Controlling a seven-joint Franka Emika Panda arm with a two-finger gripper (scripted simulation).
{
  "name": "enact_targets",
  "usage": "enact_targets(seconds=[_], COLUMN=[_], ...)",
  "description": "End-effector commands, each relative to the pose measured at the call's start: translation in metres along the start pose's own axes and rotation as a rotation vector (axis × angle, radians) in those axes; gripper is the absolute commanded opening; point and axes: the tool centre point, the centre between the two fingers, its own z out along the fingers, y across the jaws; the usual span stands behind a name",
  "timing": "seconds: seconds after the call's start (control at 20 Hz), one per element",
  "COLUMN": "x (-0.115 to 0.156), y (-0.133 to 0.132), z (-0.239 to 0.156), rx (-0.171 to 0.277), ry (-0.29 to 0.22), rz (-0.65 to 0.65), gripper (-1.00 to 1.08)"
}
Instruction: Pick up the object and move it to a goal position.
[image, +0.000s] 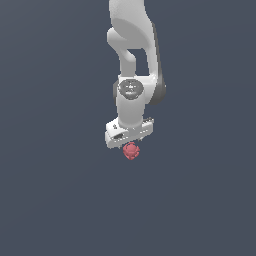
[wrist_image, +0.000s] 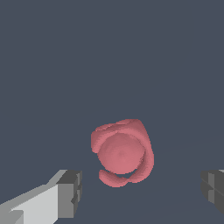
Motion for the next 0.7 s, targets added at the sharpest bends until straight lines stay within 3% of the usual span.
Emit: enact_targets(seconds=[0.0,0.65], x=[0.0,0.0], y=[-0.002,-0.008], z=[0.006,0.023], rx=[-0.002,-0.006], ry=[0.002,0.008], rz=[-0.069,-0.249], gripper=[1.0,1.0])
